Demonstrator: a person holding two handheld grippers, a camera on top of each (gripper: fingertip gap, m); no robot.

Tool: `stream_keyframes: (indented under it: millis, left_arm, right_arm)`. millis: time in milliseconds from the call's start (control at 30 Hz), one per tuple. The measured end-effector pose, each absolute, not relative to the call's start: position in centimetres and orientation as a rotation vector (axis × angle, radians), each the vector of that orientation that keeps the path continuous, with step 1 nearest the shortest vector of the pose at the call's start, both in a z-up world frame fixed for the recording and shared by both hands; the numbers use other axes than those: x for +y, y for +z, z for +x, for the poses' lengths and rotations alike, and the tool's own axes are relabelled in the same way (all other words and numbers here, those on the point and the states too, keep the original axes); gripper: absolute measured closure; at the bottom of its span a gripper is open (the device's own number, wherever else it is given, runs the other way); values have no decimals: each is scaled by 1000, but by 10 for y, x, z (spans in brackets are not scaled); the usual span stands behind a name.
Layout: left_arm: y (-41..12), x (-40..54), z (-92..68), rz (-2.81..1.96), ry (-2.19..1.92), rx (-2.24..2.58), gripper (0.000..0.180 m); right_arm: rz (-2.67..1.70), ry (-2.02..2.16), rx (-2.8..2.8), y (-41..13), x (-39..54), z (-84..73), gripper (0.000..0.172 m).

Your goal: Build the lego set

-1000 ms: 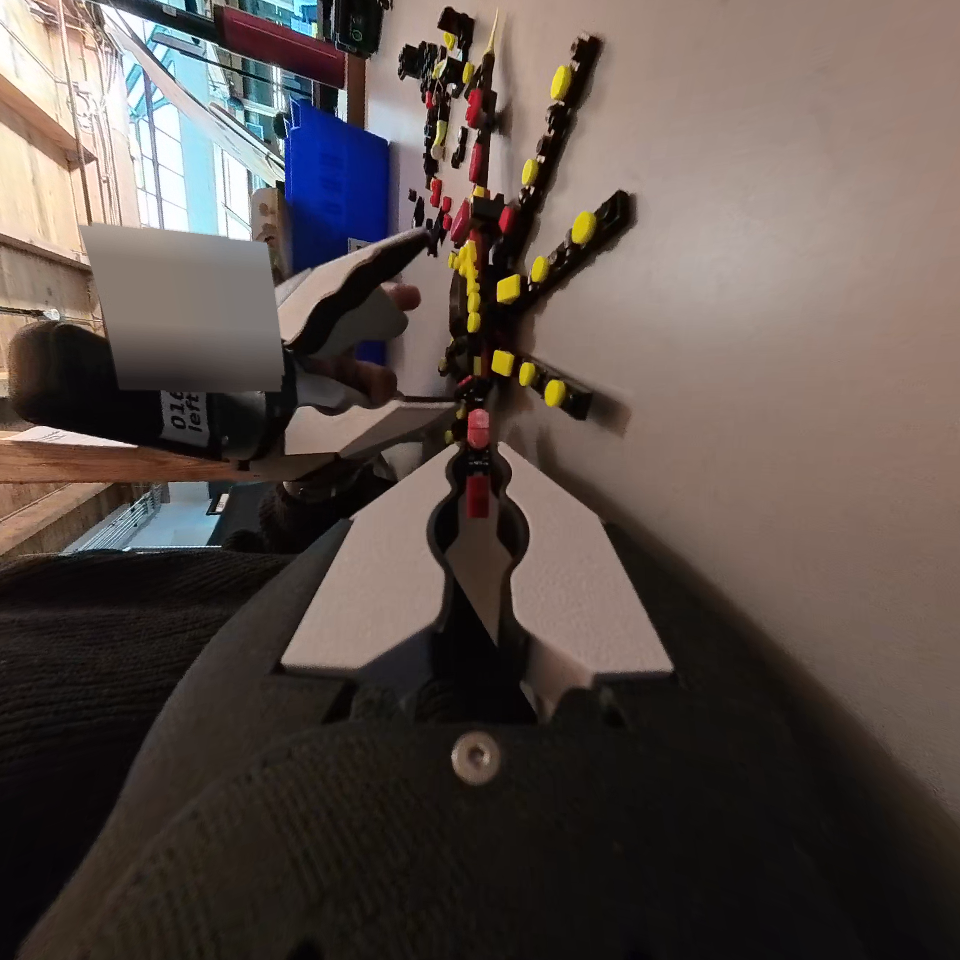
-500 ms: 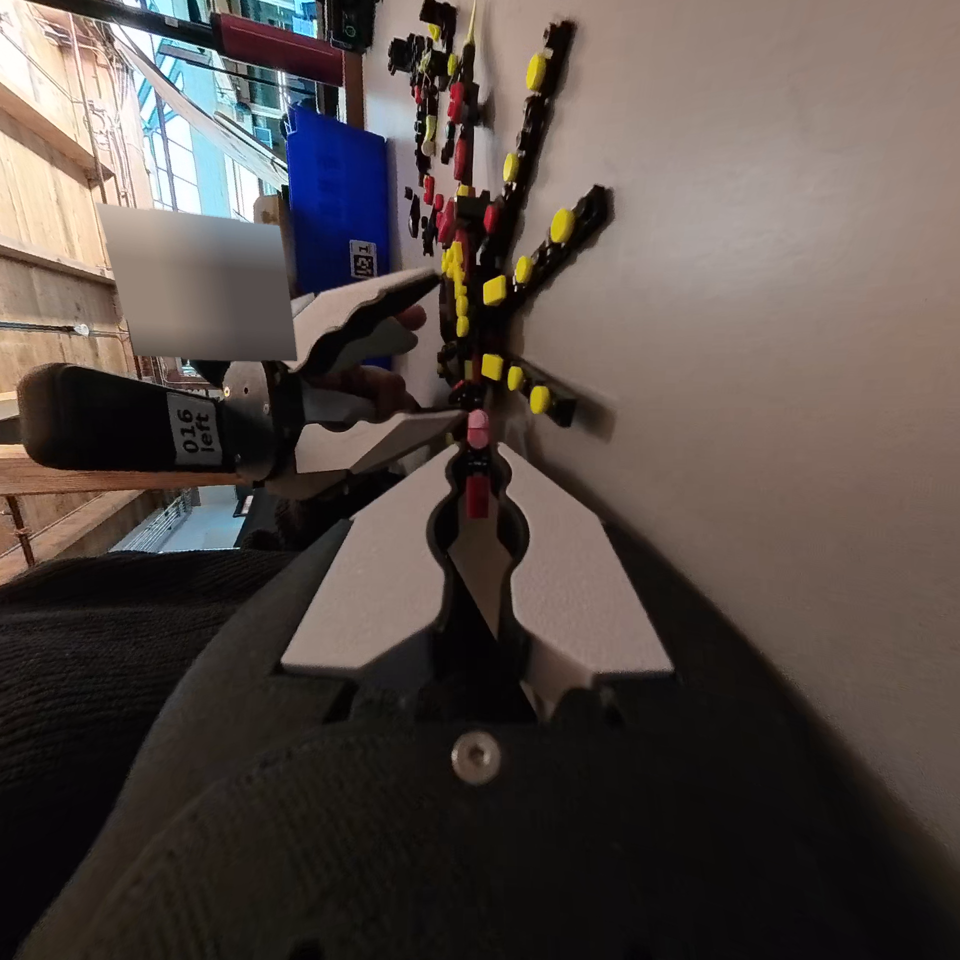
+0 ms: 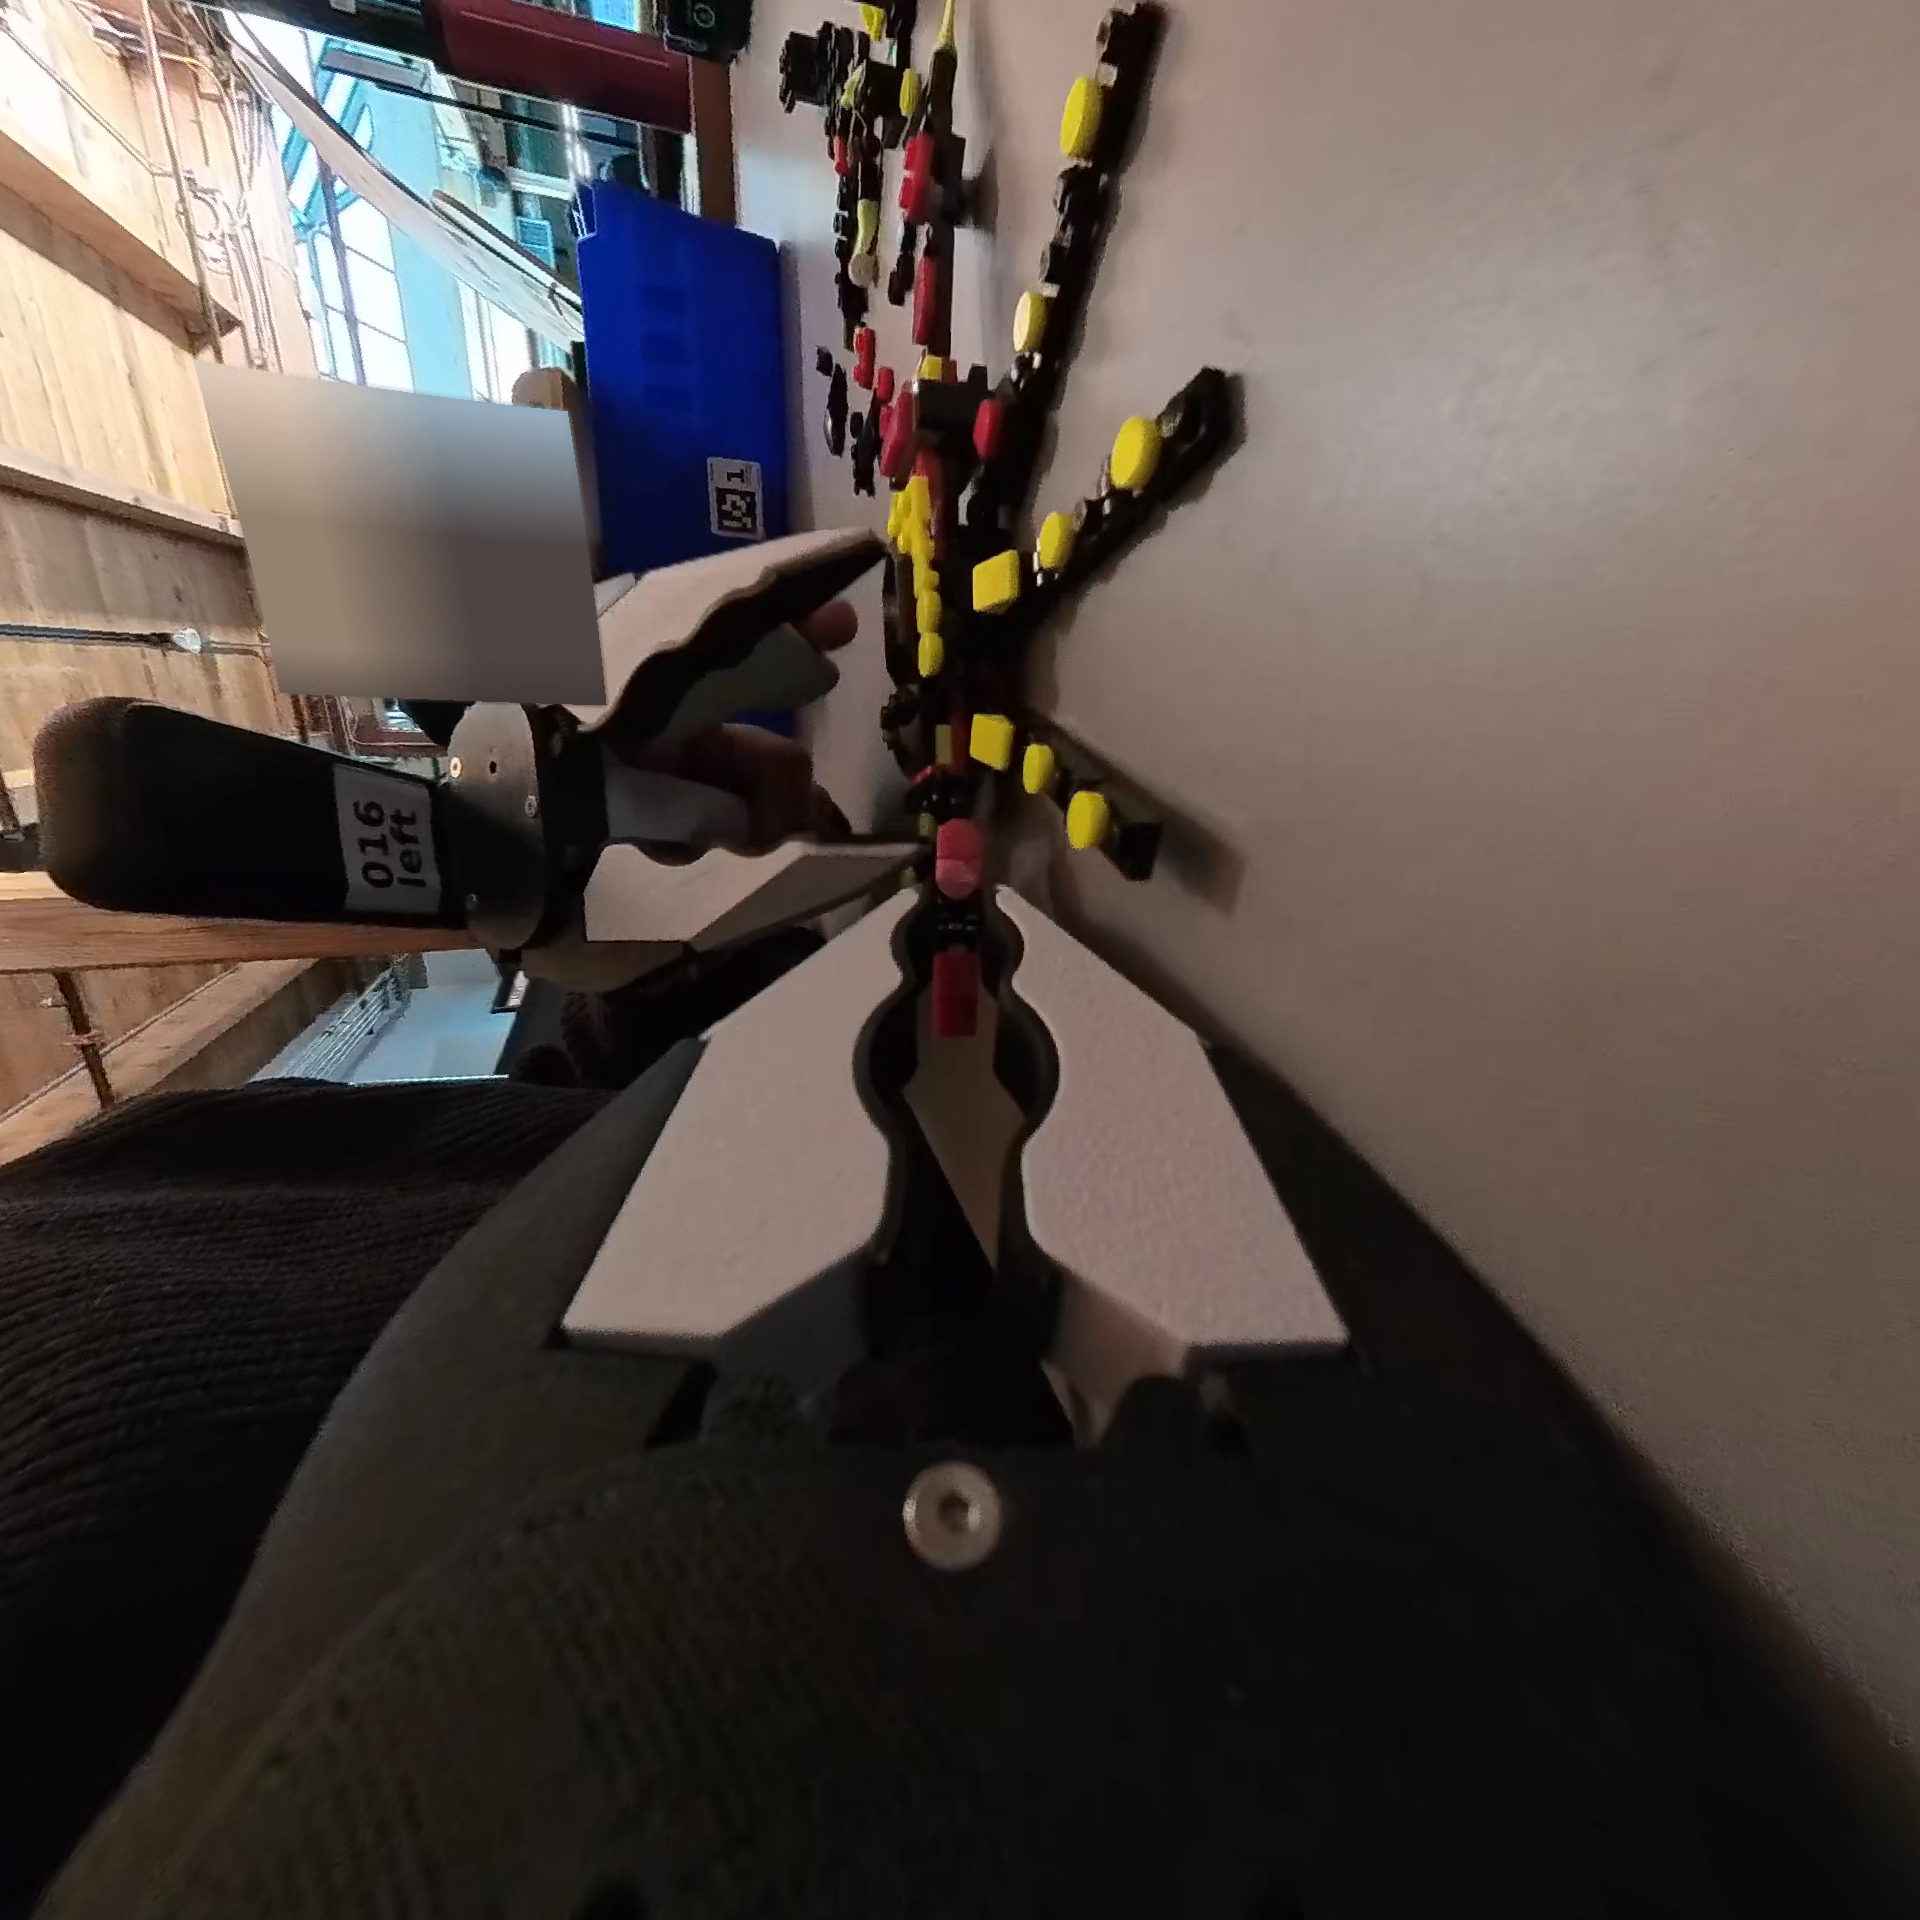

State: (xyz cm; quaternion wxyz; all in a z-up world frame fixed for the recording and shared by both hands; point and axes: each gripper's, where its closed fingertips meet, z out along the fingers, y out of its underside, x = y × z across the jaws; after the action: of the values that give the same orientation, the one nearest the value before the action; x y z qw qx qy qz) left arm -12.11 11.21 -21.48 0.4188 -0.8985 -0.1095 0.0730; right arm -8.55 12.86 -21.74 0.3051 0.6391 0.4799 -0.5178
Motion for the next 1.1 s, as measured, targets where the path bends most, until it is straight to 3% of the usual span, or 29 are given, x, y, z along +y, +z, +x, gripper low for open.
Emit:
stream_keyframes:
  millis: [400, 500, 533, 733, 967, 1100]
  left_arm:
    - [-218, 110, -122, -2279, 229, -225, 130]
    - [-216, 111, -119, -2271, 221, -204, 154]
    - [-217, 112, -119, -2272, 235, -203, 154]
    - [-217, 112, -116, -2280, 232, -172, 144]
    - [-211, 116, -128, -2283, 255, -117, 108]
    - [-217, 118, -134, -2347, 268, 22, 108]
  right_arm:
    - [1667, -1356, 1294, -218, 126, -87, 165]
    - [1667, -1356, 1311, -218, 127, -88, 165]
    - [1666, -1354, 1321, -218, 128, -88, 165]
    - [1675, -1362, 1321, -217, 131, -91, 165]
    - [1663, -1357, 1341, -217, 130, -90, 165]
    - [1652, -1352, 1367, -217, 129, -88, 165]
